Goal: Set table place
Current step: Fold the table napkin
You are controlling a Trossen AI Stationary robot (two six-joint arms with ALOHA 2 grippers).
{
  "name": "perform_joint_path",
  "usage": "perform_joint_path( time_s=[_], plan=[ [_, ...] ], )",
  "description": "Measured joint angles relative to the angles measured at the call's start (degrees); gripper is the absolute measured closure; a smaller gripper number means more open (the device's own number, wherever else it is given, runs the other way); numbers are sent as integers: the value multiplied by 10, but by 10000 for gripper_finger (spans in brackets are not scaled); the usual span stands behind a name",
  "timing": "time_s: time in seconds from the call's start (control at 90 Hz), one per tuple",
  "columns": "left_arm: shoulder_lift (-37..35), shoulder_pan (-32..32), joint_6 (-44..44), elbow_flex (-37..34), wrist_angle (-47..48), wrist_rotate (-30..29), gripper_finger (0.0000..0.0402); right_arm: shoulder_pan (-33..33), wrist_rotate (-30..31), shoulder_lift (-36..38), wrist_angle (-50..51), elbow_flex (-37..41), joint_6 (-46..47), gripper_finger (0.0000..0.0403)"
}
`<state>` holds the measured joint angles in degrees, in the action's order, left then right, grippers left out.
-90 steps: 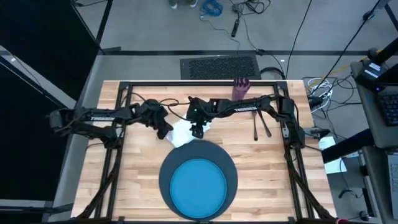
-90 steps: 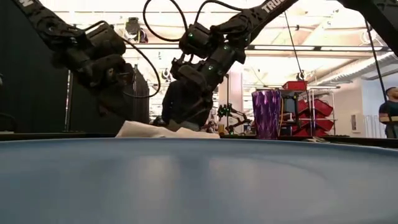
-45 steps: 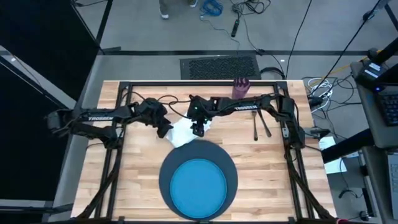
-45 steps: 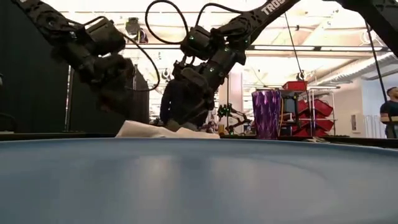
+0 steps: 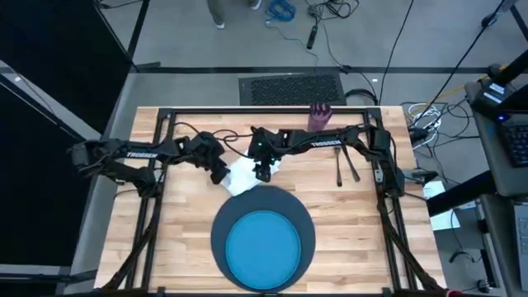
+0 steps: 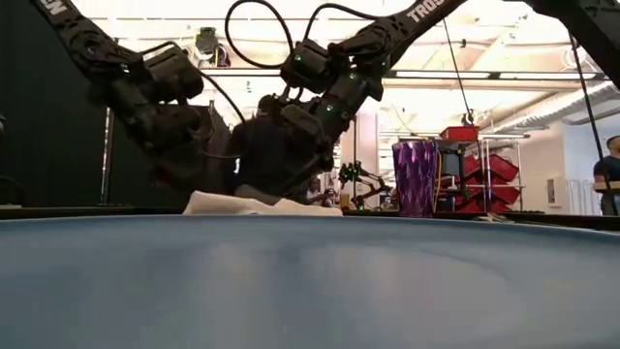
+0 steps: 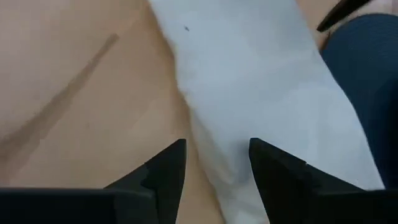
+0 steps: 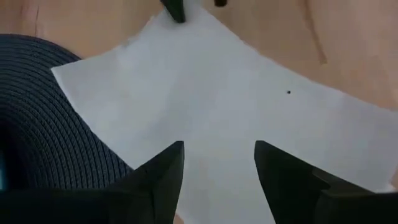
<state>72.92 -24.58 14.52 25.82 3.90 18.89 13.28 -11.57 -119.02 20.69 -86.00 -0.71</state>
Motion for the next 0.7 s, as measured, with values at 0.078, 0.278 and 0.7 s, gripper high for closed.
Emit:
perform_joint_path(
  time_s=[0.078, 0.278, 0.7],
  plan=[
    [0, 0, 4, 0, -1, 41, 239, 0, 0, 0, 0, 0, 0, 220],
    [0, 0, 16, 0, -4, 127, 239, 3, 9, 0, 0, 0, -2, 220],
    [0, 0, 55, 0, 2, 237, 239, 4, 13, 0, 5, 6, -1, 220]
  ],
)
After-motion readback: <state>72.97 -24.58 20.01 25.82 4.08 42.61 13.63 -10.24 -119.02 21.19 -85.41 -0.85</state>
